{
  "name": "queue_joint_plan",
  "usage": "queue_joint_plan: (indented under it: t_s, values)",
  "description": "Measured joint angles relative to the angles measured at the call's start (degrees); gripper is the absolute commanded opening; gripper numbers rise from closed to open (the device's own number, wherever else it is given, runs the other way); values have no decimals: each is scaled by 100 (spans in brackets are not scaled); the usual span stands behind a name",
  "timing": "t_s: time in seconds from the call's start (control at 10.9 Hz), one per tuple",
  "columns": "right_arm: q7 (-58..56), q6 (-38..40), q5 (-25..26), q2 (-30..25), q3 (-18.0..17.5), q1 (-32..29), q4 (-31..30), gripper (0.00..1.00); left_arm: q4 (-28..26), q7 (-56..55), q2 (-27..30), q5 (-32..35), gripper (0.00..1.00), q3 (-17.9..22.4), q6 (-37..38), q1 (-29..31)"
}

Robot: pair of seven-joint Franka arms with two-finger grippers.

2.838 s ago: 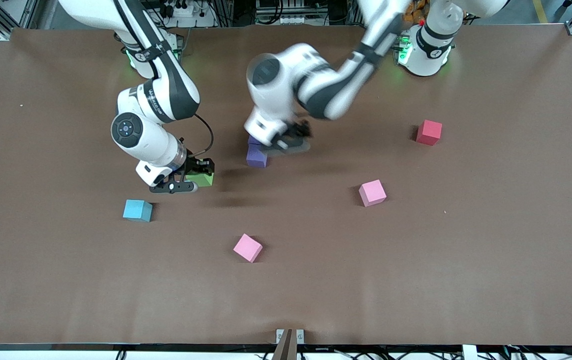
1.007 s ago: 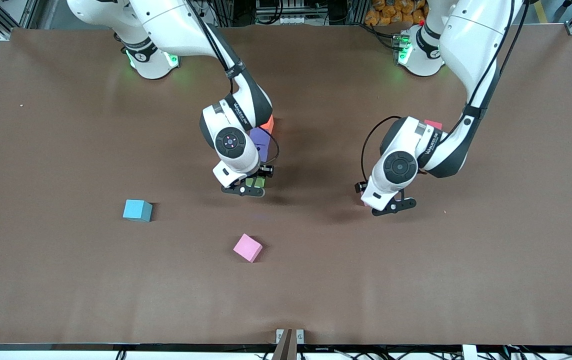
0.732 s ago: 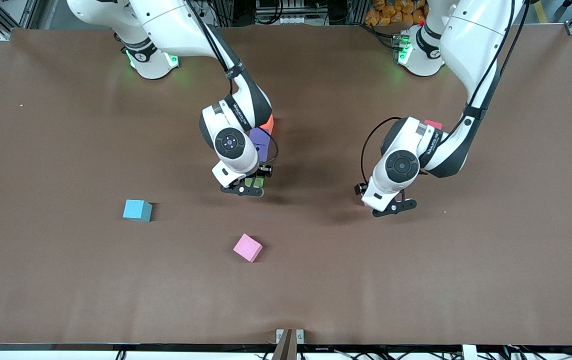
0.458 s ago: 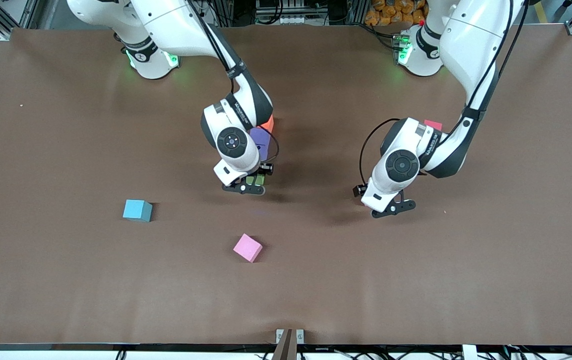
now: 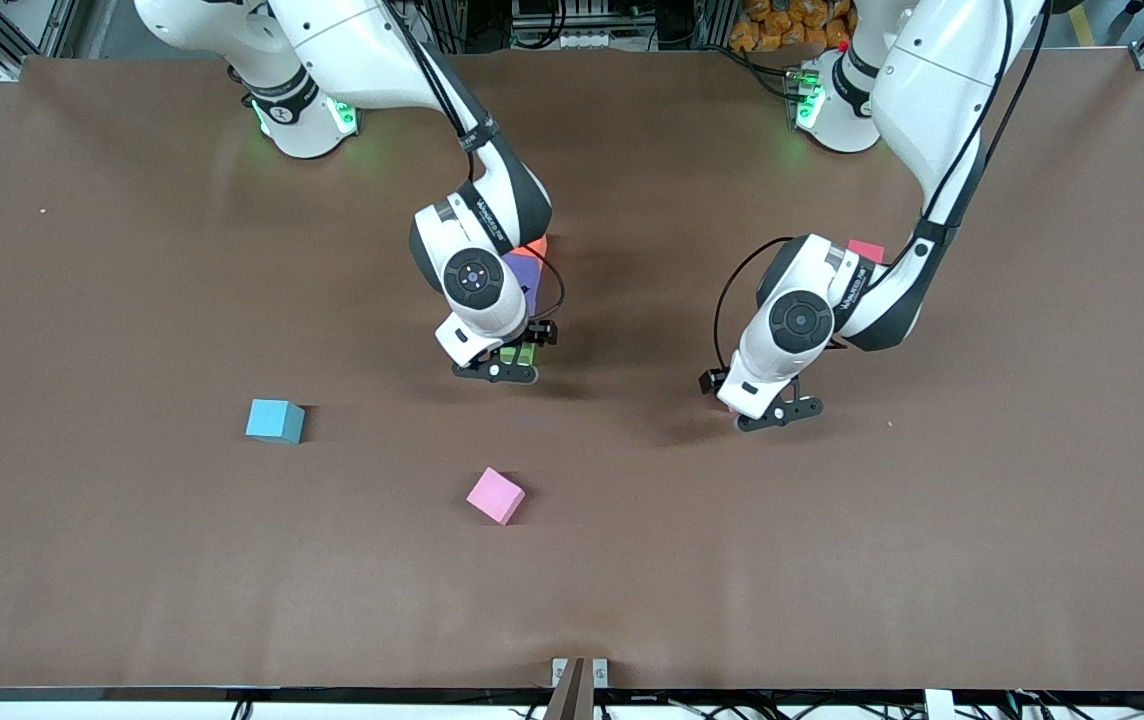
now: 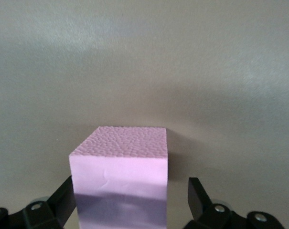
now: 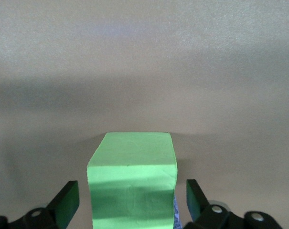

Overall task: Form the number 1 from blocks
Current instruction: 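Place the green cube at the row's other end, then withdraw the right gripper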

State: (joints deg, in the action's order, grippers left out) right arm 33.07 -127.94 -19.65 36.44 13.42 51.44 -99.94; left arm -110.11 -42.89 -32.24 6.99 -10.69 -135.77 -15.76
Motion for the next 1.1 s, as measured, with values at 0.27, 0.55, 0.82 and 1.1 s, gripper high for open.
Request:
queue_joint_plan:
  t_s: [0.27, 0.55, 0.82, 1.1]
  values:
    - [8, -15, -7, -255, 74, -139, -18, 100, -22, 21, 0, 0, 0, 0, -22, 3]
    - [-252, 385, 189, -955, 114, -790, -32, 100, -18, 32, 16, 1, 0, -4, -23, 6]
    - [-418, 906, 1591, -1839, 126, -1407, -28, 100, 22, -9, 270, 1, 0, -198, 279, -101]
    - [-470, 1207, 2319, -2568, 25, -2036, -2, 100, 55, -781, 790, 1, 0, -1108, 893, -215]
